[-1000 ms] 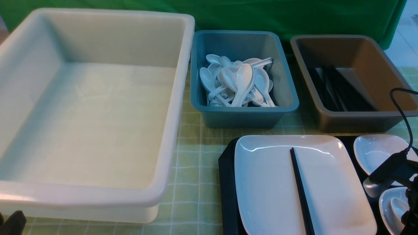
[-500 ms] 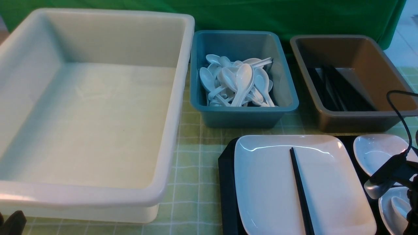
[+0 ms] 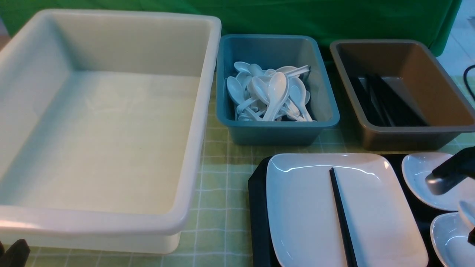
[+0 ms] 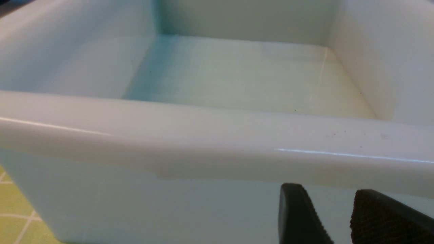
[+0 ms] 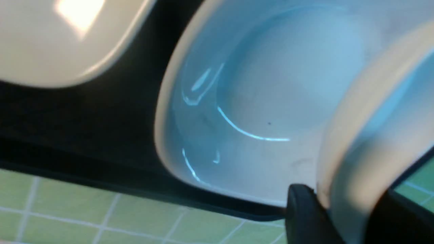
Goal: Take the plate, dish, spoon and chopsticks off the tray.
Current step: Use the right arm to put the soup spoon into the small storage box in the middle
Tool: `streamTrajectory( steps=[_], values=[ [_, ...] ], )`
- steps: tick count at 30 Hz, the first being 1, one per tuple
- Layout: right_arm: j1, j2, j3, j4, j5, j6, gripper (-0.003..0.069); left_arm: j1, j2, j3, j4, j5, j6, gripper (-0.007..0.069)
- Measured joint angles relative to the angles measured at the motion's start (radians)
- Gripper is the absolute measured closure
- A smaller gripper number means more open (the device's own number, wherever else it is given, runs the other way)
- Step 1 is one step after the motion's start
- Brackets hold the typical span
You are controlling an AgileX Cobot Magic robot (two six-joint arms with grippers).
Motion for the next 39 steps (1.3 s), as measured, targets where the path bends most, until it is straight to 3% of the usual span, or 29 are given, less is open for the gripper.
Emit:
streamTrajectory(
  steps=[8,11,14,21,27,31,34,39],
  values=[
    [0.0,-0.138,-0.201,0.232,0.014,0.0,0.0462,0.0,0.0,0.0,0.0,0.0,0.0,0.0401],
    [0.017,-0.131,-0.319,0.386,-0.057,-0.03,0.0462,0.0,0.0,0.0,0.001,0.0,0.0,0.0401],
    [0.069,-0.09,-0.401,0.463,-0.172,-0.064,0.0462,0.0,0.0,0.0,0.001,0.0,0.0,0.0401],
    [0.255,0.19,-0.553,0.497,-0.65,-0.079,0.0462,0.0,0.0,0.0,0.001,0.0,0.0,0.0401],
    [0.291,0.429,-0.69,0.499,-0.848,-0.08,0.0462,0.0,0.0,0.0,0.001,0.0,0.0,0.0401],
    [0.29,0.515,-0.738,0.497,-0.877,-0.08,0.0431,0.0,0.0,0.0,0.001,0.0,0.0,0.0401],
    [0.29,0.54,-0.749,0.495,-0.862,-0.079,0.034,0.0,0.0,0.0,0.001,0.0,0.0,0.0401],
    [0.29,0.483,-0.784,0.491,-0.72,-0.08,0.0289,0.0,0.0,0.0,0.001,0.0,0.0,0.0401]
  ],
)
